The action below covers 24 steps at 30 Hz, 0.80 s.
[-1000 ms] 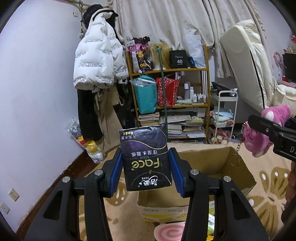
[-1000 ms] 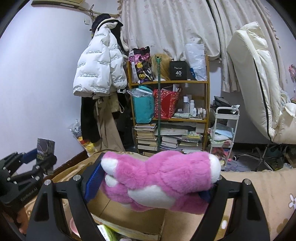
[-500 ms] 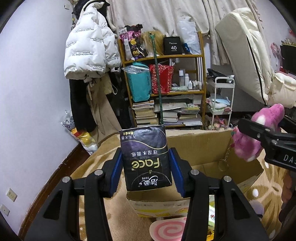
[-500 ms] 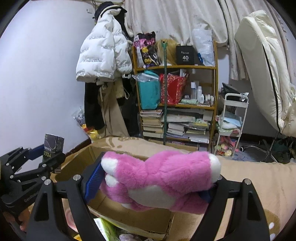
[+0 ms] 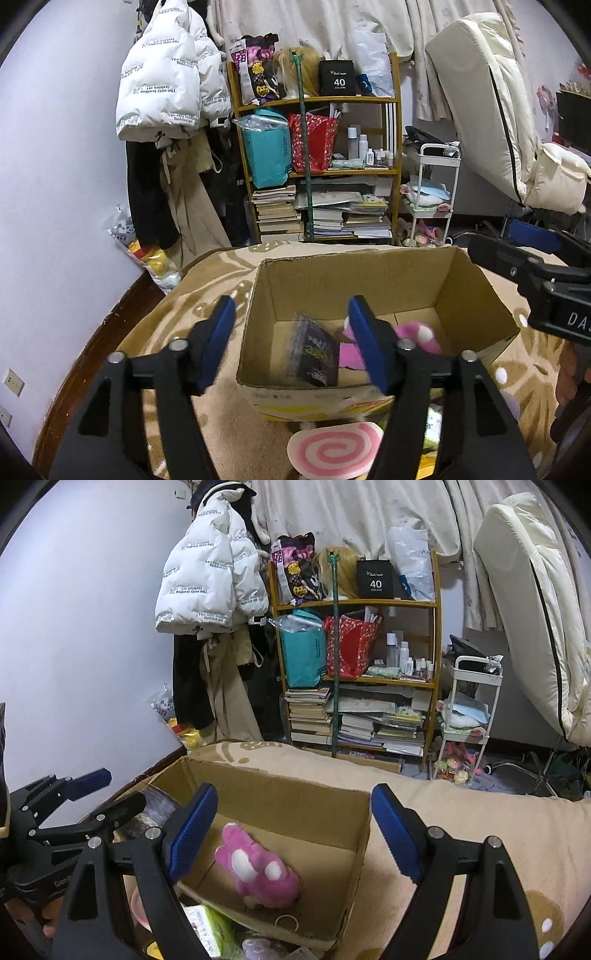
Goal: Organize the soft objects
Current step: 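Release the tissue pack into the box with the left tool while the right tool drops the pink plush in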
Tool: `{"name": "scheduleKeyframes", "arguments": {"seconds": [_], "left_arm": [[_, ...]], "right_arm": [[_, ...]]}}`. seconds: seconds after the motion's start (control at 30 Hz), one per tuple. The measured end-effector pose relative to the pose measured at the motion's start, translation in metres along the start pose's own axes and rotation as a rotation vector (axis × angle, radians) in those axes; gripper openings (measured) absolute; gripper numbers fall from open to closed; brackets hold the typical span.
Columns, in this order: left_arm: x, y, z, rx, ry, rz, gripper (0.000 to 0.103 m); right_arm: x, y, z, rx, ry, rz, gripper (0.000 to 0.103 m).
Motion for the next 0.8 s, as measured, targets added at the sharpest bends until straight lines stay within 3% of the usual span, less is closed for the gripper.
{"name": "scheduleKeyframes", "arguments": {"seconds": [0.2, 0.33, 0.8], "left_arm": [[-0.003, -0.009, -0.003, 0.017, 0.025, -0.009, 0.083], [-0.007, -0.017, -0.003, 0.026, 0.029, -0.001, 0.095], [-0.031, -0.056, 0.014, 0.056, -0.004, 0.053, 0.098]], "right_arm": [[-0.004, -0.008, -0.002, 0.002, 0.017, 0.013, 0.102], [-0.006, -0.015, -0.002, -0.007, 0.013, 0.014, 0.103], [-0.025, -0.057, 0.003, -0.021, -0.010, 0.044, 0.103]]}}
Point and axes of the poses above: each gripper's, at about its wrist camera, not at the fingertips, and y roughly the way its jaws point, z to its left, x to its top, the point moved 6 cm from there along y, roughly the way its jaws point, and after that the axes turned 5 degrees about z, right-handed, at the moved point
